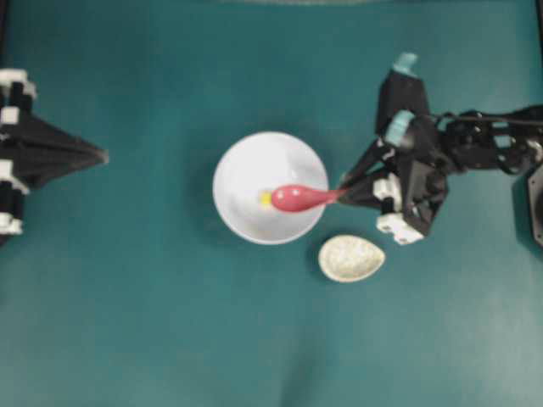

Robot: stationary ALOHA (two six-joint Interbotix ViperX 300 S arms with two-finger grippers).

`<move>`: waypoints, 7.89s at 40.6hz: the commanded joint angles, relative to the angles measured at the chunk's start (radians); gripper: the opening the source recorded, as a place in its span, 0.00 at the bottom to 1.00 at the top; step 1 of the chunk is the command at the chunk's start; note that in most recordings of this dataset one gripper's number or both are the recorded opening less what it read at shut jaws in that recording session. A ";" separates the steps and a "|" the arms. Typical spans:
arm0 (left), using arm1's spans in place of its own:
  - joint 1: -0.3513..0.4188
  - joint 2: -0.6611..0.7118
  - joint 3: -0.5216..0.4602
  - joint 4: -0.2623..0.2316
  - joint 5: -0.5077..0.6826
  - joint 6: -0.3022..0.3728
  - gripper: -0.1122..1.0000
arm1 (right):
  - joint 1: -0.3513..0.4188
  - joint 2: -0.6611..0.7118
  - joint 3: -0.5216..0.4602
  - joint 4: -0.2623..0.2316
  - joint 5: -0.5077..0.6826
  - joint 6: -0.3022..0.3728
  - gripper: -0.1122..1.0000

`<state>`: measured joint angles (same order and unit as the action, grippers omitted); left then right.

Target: Scoop the yellow hexagonal prism block from the bowl with a spoon using the right arm.

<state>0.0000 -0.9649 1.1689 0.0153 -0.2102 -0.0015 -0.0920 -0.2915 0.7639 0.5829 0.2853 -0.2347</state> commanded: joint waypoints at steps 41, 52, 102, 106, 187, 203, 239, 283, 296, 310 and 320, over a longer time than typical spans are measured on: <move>-0.002 -0.009 -0.029 0.005 0.025 0.011 0.10 | -0.055 0.304 -0.449 -0.328 0.629 0.298 0.32; -0.002 -0.014 -0.029 0.005 0.025 0.009 0.10 | -0.055 0.337 -0.454 -0.333 0.629 0.298 0.32; -0.002 -0.026 -0.032 0.005 0.035 0.008 0.10 | -0.054 0.420 -0.482 -0.357 0.491 0.287 0.32; -0.002 -0.028 -0.032 0.005 0.035 0.008 0.10 | -0.054 0.422 -0.486 -0.356 0.460 0.287 0.32; -0.002 -0.029 -0.034 0.005 0.040 0.006 0.10 | -0.051 0.446 -0.575 -0.374 0.772 0.430 0.32; -0.002 -0.029 -0.032 0.005 0.041 0.005 0.10 | -0.051 0.472 -0.577 -0.376 0.746 0.426 0.32; -0.002 -0.034 -0.034 0.005 0.040 -0.002 0.10 | -0.035 0.491 -0.592 -0.357 0.560 0.422 0.32; -0.002 -0.035 -0.034 0.005 0.041 -0.005 0.10 | -0.038 0.364 -0.684 -0.396 0.724 0.433 0.30; -0.002 -0.035 -0.034 0.005 0.041 -0.003 0.10 | -0.044 0.357 -0.684 -0.414 0.825 0.494 0.20; -0.002 -0.035 -0.034 0.005 0.046 -0.003 0.10 | -0.043 0.345 -0.675 -0.443 0.907 0.538 0.21; -0.002 -0.035 -0.034 0.005 0.049 -0.003 0.10 | 0.002 0.281 -0.658 -0.442 0.965 0.545 0.21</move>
<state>0.0000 -1.0032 1.1628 0.0169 -0.1549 -0.0046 -0.1135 0.0414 0.1135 0.1396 1.2517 0.3068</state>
